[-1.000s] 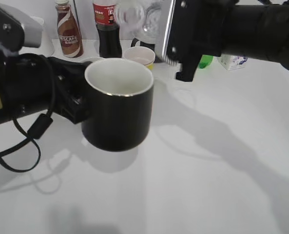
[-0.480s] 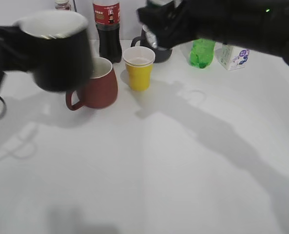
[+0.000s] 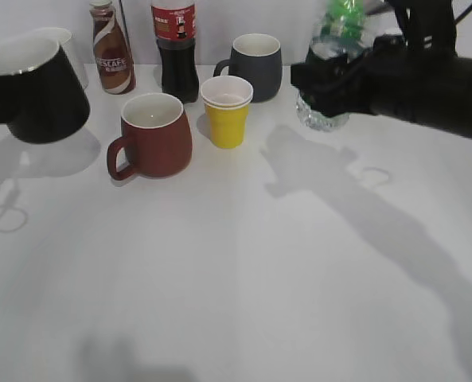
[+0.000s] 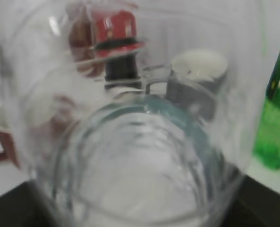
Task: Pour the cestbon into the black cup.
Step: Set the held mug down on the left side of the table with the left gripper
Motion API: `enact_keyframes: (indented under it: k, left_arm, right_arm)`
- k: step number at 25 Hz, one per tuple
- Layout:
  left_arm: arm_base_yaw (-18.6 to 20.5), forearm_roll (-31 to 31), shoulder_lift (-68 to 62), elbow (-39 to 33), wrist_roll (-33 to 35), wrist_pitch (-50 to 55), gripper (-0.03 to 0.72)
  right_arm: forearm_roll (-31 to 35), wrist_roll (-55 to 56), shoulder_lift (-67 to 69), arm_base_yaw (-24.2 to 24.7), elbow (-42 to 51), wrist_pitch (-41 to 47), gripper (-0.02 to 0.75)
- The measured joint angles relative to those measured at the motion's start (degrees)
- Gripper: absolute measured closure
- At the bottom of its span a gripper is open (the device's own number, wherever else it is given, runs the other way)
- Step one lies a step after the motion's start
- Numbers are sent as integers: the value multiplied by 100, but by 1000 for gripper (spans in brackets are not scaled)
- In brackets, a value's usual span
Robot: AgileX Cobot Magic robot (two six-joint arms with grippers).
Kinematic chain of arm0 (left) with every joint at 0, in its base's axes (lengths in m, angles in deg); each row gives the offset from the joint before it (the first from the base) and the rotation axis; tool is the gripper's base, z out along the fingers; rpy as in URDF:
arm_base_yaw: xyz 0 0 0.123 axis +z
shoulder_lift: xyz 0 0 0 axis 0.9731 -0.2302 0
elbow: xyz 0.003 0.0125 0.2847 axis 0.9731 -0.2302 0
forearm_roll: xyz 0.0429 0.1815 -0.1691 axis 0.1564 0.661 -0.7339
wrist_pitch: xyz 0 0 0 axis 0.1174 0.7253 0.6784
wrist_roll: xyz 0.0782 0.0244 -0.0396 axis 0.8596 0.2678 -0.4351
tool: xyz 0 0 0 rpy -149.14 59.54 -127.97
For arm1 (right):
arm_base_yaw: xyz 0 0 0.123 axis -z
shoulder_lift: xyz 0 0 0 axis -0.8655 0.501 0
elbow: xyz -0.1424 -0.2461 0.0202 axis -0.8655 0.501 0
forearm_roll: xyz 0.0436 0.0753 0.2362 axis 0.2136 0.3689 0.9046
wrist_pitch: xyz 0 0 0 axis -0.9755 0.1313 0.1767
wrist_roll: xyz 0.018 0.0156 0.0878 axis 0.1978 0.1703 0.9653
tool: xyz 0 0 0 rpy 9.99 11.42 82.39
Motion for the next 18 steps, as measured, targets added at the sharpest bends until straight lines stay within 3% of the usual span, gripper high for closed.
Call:
enact_keyframes:
  k: [7, 18]
  left_arm:
    - [99, -141, -1201, 187, 254, -275, 655]
    - [99, -108, -1669, 238, 252, -562, 655]
  right_arm:
    - [0, 231, 0, 0, 308, 5, 281]
    - [5, 266, 0, 0, 308, -130, 281]
